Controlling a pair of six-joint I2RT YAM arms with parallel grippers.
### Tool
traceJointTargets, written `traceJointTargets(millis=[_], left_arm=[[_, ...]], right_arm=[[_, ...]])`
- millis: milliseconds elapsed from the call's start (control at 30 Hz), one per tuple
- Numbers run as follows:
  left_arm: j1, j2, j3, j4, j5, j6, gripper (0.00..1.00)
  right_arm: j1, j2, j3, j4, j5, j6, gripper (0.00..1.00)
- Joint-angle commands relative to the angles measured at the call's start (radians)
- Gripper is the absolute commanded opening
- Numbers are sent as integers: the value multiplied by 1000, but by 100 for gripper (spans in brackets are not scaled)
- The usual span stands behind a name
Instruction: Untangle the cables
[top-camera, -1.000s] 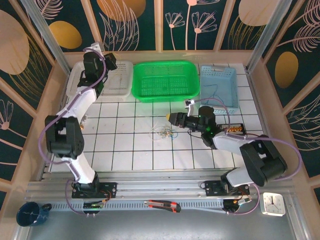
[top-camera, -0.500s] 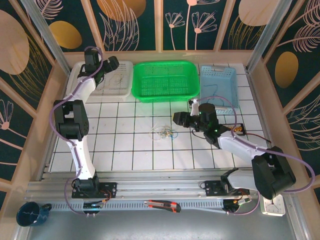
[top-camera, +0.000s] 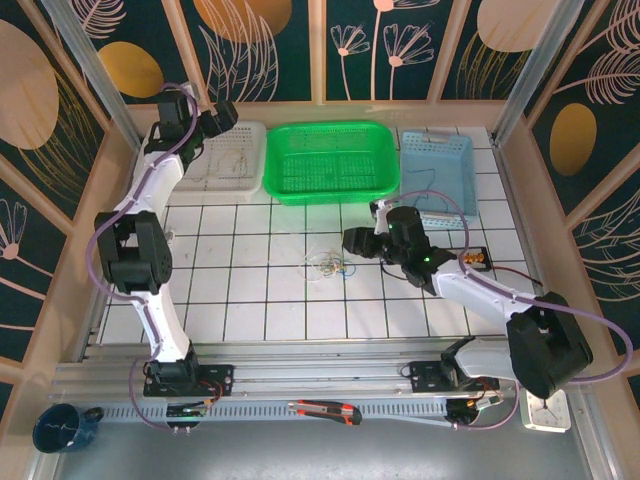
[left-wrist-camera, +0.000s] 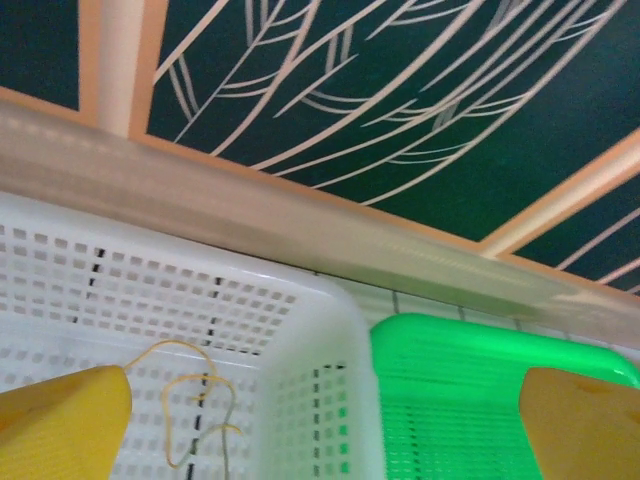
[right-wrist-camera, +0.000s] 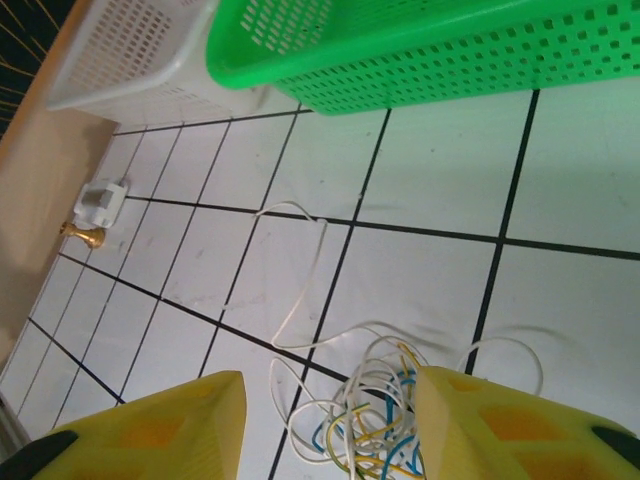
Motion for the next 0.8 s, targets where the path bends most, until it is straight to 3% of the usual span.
traceJointTargets(millis=[0, 233, 400, 600, 767], left_arm=[[-6, -96, -73, 44, 74, -68, 99], [-92, -310, -312, 113, 114, -102, 99], [-201, -495, -595, 249, 112, -184, 99], [-344, -692, -962, 451, 32, -315, 99], [-447, -767, -1132, 519, -37, -376, 99]], right_arm=[[21, -15, -2, -32, 42, -14, 45], [56, 13, -8, -46, 55, -21, 42], [85, 79, 15, -37, 46, -21, 42], [105, 144, 25, -31, 75, -23, 41], [95, 137, 6, -44, 121, -23, 38]])
